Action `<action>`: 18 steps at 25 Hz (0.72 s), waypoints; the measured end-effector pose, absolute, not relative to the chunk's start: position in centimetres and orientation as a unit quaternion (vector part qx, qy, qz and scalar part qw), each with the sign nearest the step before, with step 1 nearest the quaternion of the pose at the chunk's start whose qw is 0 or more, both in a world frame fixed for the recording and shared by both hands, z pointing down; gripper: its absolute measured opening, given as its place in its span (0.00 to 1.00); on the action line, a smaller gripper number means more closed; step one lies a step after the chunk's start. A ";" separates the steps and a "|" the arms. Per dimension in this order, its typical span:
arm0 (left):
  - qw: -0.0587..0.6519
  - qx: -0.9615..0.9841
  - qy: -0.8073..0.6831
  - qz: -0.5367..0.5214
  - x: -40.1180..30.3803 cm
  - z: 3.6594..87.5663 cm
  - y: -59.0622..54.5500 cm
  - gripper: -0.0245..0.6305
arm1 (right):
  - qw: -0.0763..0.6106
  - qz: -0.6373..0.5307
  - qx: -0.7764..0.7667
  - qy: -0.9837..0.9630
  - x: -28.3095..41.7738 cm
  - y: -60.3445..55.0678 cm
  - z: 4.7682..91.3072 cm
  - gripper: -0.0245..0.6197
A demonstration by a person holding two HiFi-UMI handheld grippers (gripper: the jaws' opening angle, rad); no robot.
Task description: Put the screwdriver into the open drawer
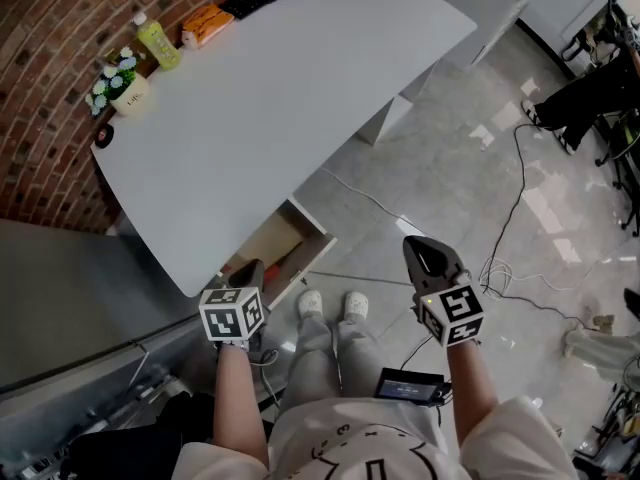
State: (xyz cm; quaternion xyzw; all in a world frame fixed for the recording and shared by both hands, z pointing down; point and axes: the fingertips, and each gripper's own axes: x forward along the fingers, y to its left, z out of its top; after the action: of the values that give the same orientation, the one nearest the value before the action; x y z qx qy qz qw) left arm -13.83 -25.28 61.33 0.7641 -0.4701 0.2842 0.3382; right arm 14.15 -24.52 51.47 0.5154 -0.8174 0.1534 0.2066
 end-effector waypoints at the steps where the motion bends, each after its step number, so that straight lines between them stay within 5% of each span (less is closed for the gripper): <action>1: 0.334 0.766 -0.473 0.278 -13.9 60.4 -25.6 0.05 | 0.204 0.150 0.519 -0.817 14.3 -24.6 50.8 0.07; 18: 0.222 0.812 -0.511 0.174 -14.6 46.0 -27.6 0.05 | 0.155 0.081 0.542 -0.822 13.9 -25.1 40.3 0.07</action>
State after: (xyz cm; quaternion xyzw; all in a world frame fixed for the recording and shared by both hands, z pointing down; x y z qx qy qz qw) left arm -14.63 -27.64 45.95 0.8124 -0.5105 0.1741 0.2217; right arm 13.89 -25.05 40.31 0.5422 -0.8217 0.0813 0.1553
